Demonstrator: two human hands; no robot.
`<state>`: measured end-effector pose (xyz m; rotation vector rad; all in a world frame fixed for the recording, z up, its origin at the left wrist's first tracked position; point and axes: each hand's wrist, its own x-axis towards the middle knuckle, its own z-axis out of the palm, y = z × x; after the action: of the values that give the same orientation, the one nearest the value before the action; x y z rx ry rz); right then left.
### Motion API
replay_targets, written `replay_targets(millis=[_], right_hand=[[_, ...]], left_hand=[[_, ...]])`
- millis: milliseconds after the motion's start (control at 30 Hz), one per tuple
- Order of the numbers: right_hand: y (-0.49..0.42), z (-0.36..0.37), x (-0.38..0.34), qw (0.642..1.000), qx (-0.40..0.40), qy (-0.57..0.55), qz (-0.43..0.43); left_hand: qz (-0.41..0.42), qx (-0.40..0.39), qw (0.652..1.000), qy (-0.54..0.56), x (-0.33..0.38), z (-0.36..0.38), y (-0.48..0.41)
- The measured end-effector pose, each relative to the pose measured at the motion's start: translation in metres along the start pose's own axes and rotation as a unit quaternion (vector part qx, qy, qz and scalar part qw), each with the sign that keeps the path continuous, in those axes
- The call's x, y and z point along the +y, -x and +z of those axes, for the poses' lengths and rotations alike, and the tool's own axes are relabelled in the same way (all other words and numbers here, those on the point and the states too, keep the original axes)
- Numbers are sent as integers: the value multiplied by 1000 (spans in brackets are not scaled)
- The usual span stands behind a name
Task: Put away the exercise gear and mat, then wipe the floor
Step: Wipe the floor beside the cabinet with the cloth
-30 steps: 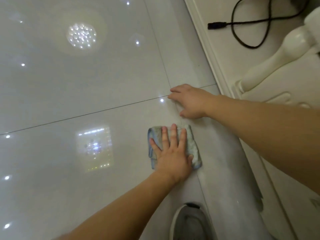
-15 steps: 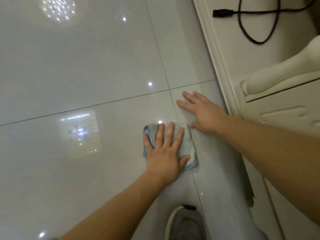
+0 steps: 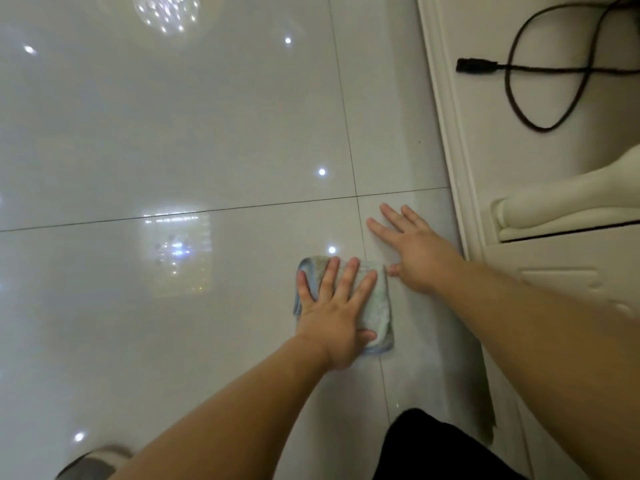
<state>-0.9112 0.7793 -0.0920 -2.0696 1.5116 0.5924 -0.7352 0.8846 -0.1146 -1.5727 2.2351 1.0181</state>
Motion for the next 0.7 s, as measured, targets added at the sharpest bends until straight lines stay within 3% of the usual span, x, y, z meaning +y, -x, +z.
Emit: replay_targets(millis=[533,700], right_hand=[[-1,0,2,999,22,31,-2],[5,0,-9,994,76,70,25]], left_hand=[[11,73,997,-23,-1,9,0],[-13,109,993,-29,6,16,3]])
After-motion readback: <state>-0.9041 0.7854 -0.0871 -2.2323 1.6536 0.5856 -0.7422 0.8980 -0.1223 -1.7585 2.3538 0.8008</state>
